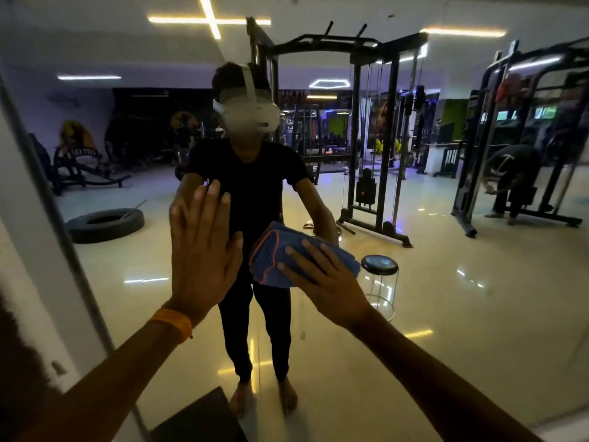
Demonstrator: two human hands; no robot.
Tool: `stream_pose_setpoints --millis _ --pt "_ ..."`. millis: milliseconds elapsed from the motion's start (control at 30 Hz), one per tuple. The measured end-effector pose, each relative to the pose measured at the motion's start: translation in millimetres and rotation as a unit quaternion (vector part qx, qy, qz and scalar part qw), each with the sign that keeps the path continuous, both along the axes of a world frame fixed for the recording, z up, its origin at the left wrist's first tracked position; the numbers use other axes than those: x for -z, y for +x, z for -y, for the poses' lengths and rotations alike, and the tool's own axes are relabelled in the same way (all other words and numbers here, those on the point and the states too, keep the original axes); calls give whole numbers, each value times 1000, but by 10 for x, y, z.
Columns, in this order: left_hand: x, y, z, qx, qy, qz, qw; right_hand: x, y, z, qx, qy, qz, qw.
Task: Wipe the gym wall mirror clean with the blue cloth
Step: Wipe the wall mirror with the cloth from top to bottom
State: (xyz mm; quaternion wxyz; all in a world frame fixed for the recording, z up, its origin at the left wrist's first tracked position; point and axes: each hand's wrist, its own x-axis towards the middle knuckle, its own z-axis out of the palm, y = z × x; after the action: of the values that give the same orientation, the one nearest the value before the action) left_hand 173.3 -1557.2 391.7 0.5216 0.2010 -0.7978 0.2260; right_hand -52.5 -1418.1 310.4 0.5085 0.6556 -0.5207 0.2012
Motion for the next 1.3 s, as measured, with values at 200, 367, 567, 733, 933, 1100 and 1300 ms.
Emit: stream_pose_setpoints --millis 200,367,567,733,933,1100,1300 --pt "300 -13 -92 -13 26 -3 1000 -35 -1010 -582 76 -186 231 952" --pt "796 -152 -246 13 42 17 999 801 -288 -222 36 -77 229 970" --pt "1256 -191 -361 19 74 19 997 842 -1031 -581 73 -171 257 948" --pt "1756 -26 -416 -3 98 53 994 1819 -349 -321 48 -66 230 970" --pt "2163 204 -252 -33 82 78 993 2045 -631 -412 29 -24 123 992" --pt "2460 208 -207 -25 107 55 992 2125 -212 -247 70 -132 315 937" --pt "2722 548 -58 -9 106 110 988 2570 95 -19 9 26 2 1000"
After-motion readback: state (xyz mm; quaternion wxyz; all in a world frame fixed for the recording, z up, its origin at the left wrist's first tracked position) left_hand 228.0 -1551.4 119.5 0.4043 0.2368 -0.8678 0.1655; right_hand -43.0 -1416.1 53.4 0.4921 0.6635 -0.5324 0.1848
